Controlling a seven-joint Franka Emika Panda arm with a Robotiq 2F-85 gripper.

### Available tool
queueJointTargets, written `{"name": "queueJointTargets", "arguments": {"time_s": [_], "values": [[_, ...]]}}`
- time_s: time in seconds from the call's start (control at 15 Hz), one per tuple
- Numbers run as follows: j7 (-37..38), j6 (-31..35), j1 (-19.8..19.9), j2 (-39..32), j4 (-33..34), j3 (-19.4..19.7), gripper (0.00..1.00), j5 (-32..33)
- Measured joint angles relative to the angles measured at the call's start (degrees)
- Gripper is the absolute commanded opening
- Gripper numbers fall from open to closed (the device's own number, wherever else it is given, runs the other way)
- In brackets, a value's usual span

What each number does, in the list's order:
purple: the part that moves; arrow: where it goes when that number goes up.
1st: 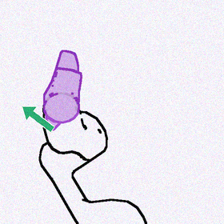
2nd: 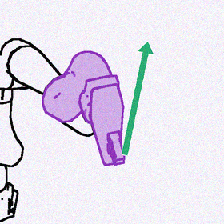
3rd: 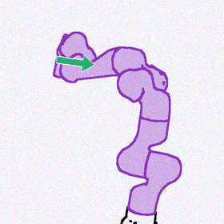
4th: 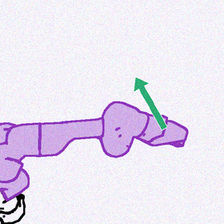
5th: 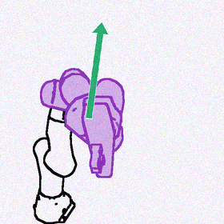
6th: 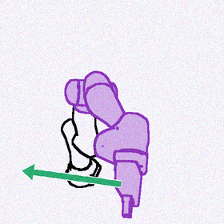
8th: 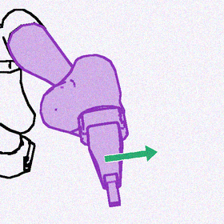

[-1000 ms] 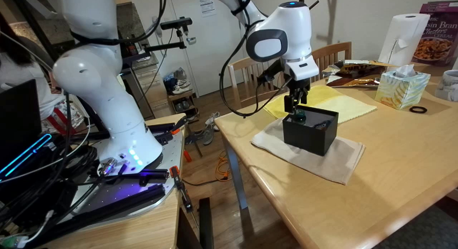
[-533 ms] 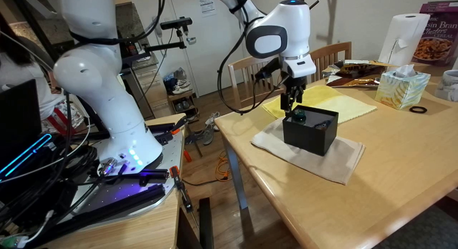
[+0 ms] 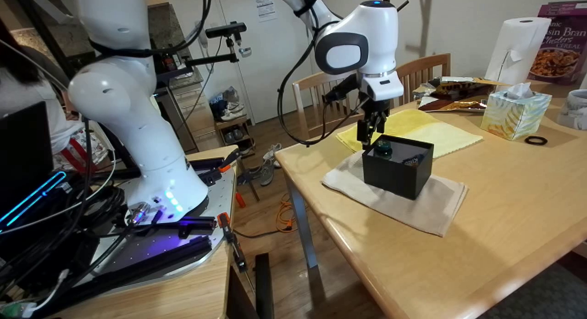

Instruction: Pick up the bottle in the black box and place it on the table

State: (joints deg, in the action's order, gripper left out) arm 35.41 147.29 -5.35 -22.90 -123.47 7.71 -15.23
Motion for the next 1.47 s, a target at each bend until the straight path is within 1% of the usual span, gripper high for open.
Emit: {"name": "queueJointTargets", "arguments": {"time_s": [0.4, 1.0, 1.47], "values": [[0.0, 0.0, 0.1, -0.3, 0.1, 0.0, 1.0, 0.0], [0.0, 0.3, 0.5, -3.2, 2.4, -0.1, 1.0, 0.0], [0.0, 3.3, 0.6, -4.2, 3.6, -0.2, 1.0, 0.0]]}}
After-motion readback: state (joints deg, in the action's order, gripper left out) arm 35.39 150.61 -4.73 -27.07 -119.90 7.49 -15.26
